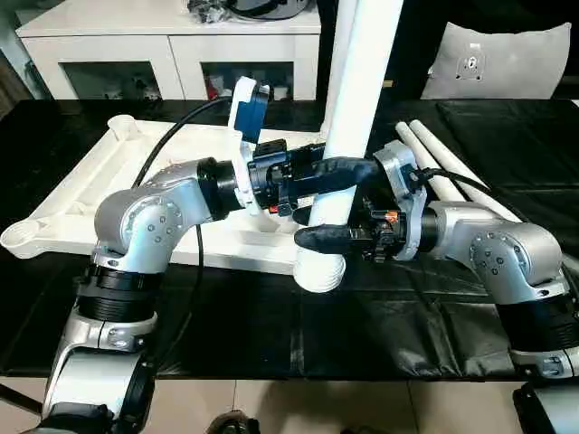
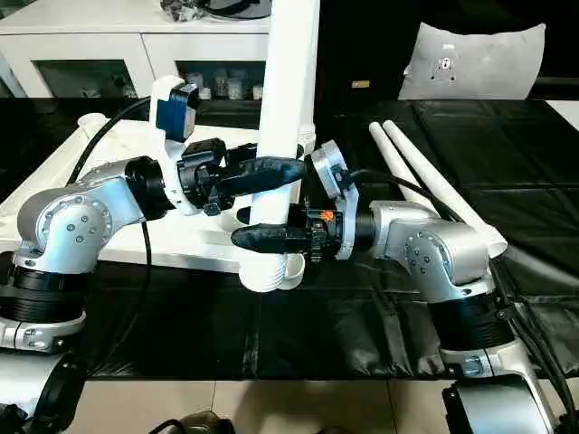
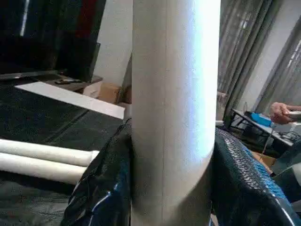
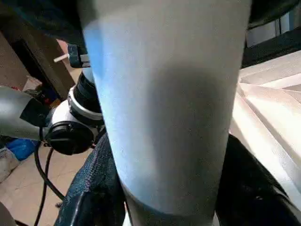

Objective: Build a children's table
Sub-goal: Pick table leg

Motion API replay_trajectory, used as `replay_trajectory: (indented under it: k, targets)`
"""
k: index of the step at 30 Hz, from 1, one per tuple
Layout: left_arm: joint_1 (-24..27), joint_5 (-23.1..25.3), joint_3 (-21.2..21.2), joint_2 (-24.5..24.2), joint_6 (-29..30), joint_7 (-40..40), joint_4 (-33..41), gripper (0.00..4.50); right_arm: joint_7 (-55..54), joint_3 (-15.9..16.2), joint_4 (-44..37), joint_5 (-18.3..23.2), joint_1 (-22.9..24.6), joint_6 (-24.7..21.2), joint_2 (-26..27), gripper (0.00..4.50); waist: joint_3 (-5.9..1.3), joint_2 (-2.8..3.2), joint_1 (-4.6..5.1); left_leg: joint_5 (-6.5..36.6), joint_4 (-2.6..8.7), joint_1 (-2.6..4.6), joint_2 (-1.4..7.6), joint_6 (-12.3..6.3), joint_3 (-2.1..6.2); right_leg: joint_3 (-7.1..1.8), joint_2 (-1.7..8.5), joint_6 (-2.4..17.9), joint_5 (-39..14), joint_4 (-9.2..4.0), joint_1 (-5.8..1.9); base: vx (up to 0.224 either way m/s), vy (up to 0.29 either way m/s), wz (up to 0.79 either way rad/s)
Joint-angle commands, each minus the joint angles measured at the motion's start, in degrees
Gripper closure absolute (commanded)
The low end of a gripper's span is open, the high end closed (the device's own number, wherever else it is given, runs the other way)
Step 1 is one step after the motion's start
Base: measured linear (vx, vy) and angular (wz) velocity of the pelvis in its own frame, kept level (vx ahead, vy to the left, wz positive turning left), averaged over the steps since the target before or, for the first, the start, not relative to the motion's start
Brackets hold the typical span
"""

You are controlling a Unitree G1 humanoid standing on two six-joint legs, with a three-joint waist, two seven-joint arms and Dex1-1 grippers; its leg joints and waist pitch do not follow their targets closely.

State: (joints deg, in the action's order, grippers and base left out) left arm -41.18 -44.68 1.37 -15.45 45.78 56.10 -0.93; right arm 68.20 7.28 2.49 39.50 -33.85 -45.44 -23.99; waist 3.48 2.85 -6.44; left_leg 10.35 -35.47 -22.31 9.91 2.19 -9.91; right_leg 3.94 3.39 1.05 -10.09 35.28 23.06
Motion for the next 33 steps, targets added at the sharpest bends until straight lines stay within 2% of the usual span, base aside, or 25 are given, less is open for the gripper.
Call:
replay_trajectory:
  k: [1, 2, 3, 4, 6, 7, 8, 11, 12, 13, 14, 15, 16, 17, 19, 23, 24, 25, 27, 28, 30, 33]
  targets:
    - [-0.82, 1.96, 1.81, -0.81, -0.80, -0.18, 2.54, 2.64, -0.26, 0.41, -0.18, -0.40, -0.69, 0.05, -0.16, 2.55, -4.58, -0.63, -0.12, 7.12, 3.70, 0.95, 2.81, -1.35, 1.10, -2.73, 4.69, 9.45, -16.13, -4.33, -3.06, 0.000, 0.000, 0.00]
    - [-0.79, 2.01, 2.10, -0.98, -0.31, -0.33, 2.86, 2.64, -0.43, 0.38, -0.19, -0.46, -0.61, 0.13, -0.08, 2.55, -4.59, -0.68, -0.11, 7.12, 3.70, 0.95, 2.81, -1.36, 1.09, -2.72, 4.63, 9.49, -15.99, -4.31, -3.03, 0.000, 0.000, 0.00]
    - [-0.59, 1.57, 2.46, -1.18, 0.20, 0.24, 3.65, 2.64, -0.71, 0.33, -0.21, -0.59, -0.45, 0.31, 0.07, 2.55, -4.58, -0.48, -0.09, 7.45, 3.74, 0.97, 2.85, -1.18, 1.15, -2.71, 4.65, 9.60, -15.97, -4.30, -3.04, 0.000, 0.000, 0.00]
    - [-0.18, 0.36, 2.85, -1.53, 1.20, 1.48, 5.07, 2.64, -1.60, 0.40, -0.11, -1.16, -0.19, 0.89, 0.55, 2.55, -4.60, -0.04, -0.16, 7.74, 3.71, 1.01, 2.87, -1.02, 1.23, -2.71, 4.67, 9.76, -15.77, -4.16, -2.98, 0.000, 0.000, 0.00]
    - [0.21, -0.28, 3.42, -1.67, 1.71, 2.21, 6.39, 2.08, -2.04, 0.49, -0.13, -1.47, 0.18, 1.23, 0.84, 2.56, -4.55, 0.05, 0.04, 8.49, 3.79, 0.98, 2.82, -0.86, 1.22, -2.67, 4.57, 9.88, -15.63, -4.38, -3.05, 0.000, 0.000, 0.00]
    - [0.44, -0.56, 3.78, -1.75, 1.93, 2.57, 7.11, 2.08, -2.23, 0.56, -0.10, -1.68, 0.40, 1.44, 1.04, 2.56, -4.54, 0.49, -0.05, 8.87, 3.81, 1.10, 2.85, -0.71, 1.35, -2.66, 4.54, 9.98, -15.69, -4.24, -2.98, 0.000, 0.000, 0.00]
    - [0.67, -1.14, 4.20, -1.73, 2.61, 2.76, 8.00, 1.91, -2.63, 0.55, -0.23, -1.85, 0.76, 1.56, 1.23, 2.56, -4.59, 0.64, 0.01, 9.08, 3.81, 1.15, 2.88, -0.65, 1.31, -2.64, 4.49, 10.04, -15.56, -4.32, -2.93, 0.000, 0.000, 0.00]
    - [0.79, 0.05, 6.20, -1.21, 2.71, 1.58, 9.06, 1.69, -4.03, 0.03, -1.42, -1.80, 2.16, 1.56, 1.76, 2.56, -4.57, 0.54, 0.14, 9.92, 3.90, 1.16, 2.85, -0.48, 1.31, -2.64, 4.40, 10.18, -14.99, -4.43, -2.99, 0.000, 0.000, 0.00]
    - [0.68, 0.45, 6.41, -0.96, 2.51, 1.03, 8.84, 1.65, -4.22, -0.11, -1.55, -1.81, 2.37, 1.59, 1.85, 2.56, -4.57, 1.15, 0.03, 10.54, 3.84, 1.30, 2.79, -0.30, 1.38, -2.62, 4.44, 10.08, -16.01, -4.46, -2.89, 0.000, 0.000, 0.00]
    - [0.56, 0.87, 6.67, -0.75, 2.32, 0.55, 8.67, 1.59, -4.53, -0.23, -1.74, -1.84, 2.70, 1.67, 2.01, 2.56, -4.58, 0.78, 0.12, 10.84, 3.87, 1.21, 2.75, -0.16, 1.33, -2.60, 4.43, 9.70, -16.64, -4.67, -3.06, 0.000, 0.000, 0.00]
    - [0.42, 1.31, 7.01, -0.63, 2.08, 0.33, 8.50, 1.50, -4.74, -0.30, -1.84, -1.89, 2.97, 1.80, 2.13, 2.56, -4.52, 0.77, 0.11, 11.01, 3.93, 1.17, 2.75, -0.06, 1.36, -2.59, 4.45, 9.59, -17.05, -4.68, -3.08, 0.000, 0.000, 0.00]
    - [0.28, 1.62, 7.35, -0.48, 1.99, 0.09, 8.39, 1.36, -5.18, -0.36, -2.08, -1.96, 3.42, 2.03, 2.38, 2.56, -4.45, 1.20, 0.19, 11.78, 4.02, 1.15, 2.76, 0.12, 1.45, -2.54, 4.45, 9.11, -18.26, -4.86, -3.06, 0.000, 0.000, 0.00]
    - [0.18, 1.70, 7.38, -0.22, 2.00, -0.29, 8.26, 1.29, -5.73, -0.46, -2.39, -1.92, 3.89, 2.23, 2.73, 2.56, -4.46, 1.05, 0.26, 12.51, 4.05, 1.33, 2.78, 0.33, 1.46, -2.52, 4.41, 9.06, -18.54, -4.88, -2.97, 0.000, 0.000, 0.00]
    - [0.19, 1.76, 7.58, -0.37, 1.98, -0.05, 8.36, 1.29, -5.93, -0.48, -2.56, -1.95, 4.07, 2.27, 2.81, 2.56, -4.42, 1.43, 0.27, 12.87, 4.07, 1.33, 2.73, 0.42, 1.51, -2.53, 4.43, 9.09, -18.75, -4.87, -2.98, 0.000, 0.000, 0.00]
    - [0.23, 1.97, 8.26, -0.90, 1.89, 0.80, 8.76, 1.23, -6.47, -0.56, -3.03, -2.04, 4.57, 2.39, 3.03, 2.56, -4.50, 1.12, 0.44, 12.43, 4.04, 1.25, 2.58, 0.18, 1.48, -2.52, 4.37, 8.90, -18.69, -4.91, -3.17, 0.000, 0.000, 0.00]
    - [0.71, 2.58, 10.76, -2.12, 2.94, 2.77, 11.20, 0.92, -8.28, -0.21, -3.94, -2.85, 5.75, 3.01, 3.80, 2.56, -4.56, 1.40, 0.54, 11.00, 4.00, 1.07, 2.70, -0.18, 1.52, -2.57, 4.37, 8.78, -18.24, -4.76, -3.13, 0.000, 0.000, 0.00]
    - [0.64, 3.04, 11.08, -2.06, 2.79, 2.56, 11.18, 0.86, -8.69, -0.21, -4.03, -2.96, 5.91, 3.18, 4.02, 2.57, -4.61, 1.88, 0.68, 11.28, 4.05, 1.22, 2.85, -0.04, 1.58, -2.56, 4.33, 8.90, -17.53, -4.72, -2.98, 0.000, 0.000, 0.00]
    - [0.58, 3.33, 11.12, -1.94, 2.62, 2.25, 11.00, 0.86, -8.89, -0.26, -4.06, -2.98, 5.96, 3.24, 4.14, 2.57, -4.62, 1.60, 0.92, 11.33, 4.00, 1.15, 2.63, -0.22, 1.52, -2.50, 4.24, 9.31, -16.82, -4.66, -3.12, 0.000, 0.000, 0.00]
    - [0.48, 3.93, 10.74, -1.68, 1.93, 1.51, 10.23, 0.63, -9.43, -0.56, -4.12, -2.89, 6.08, 3.37, 4.51, 2.57, -4.53, 1.66, 1.12, 11.14, 3.90, 1.00, 2.45, -0.57, 1.45, -2.51, 4.35, 9.30, -17.90, -4.81, -3.19, 0.000, 0.000, 0.00]
    - [0.59, 3.76, 9.45, -1.27, 1.56, 0.50, 9.43, 0.63, -9.94, -1.07, -4.24, -2.55, 6.12, 3.35, 4.88, 2.57, -4.51, 1.82, 1.20, 11.13, 3.84, 1.04, 2.45, -0.62, 1.42, -2.52, 4.41, 9.07, -18.94, -4.93, -3.13, 0.000, 0.000, 0.00]
    - [0.92, 3.09, 7.49, -0.82, 1.06, -0.39, 8.68, 0.41, -10.42, -1.80, -4.38, -1.92, 6.13, 3.27, 5.27, 2.57, -4.46, 1.72, 1.30, 11.31, 3.85, 1.03, 2.45, -0.61, 1.40, -2.46, 4.39, 8.73, -19.92, -5.14, -3.11, 0.000, 0.000, 0.00]
    - [1.85, -0.96, 2.61, 0.57, 1.24, -1.39, 8.52, 0.11, -10.39, -3.25, -4.46, -0.35, 6.03, 2.94, 5.65, 2.57, -4.53, 1.76, 1.32, 11.04, 3.78, 0.95, 2.39, -0.85, 1.35, -2.40, 4.39, 8.67, -19.87, -5.11, -3.13, 0.000, 0.000, 0.00]
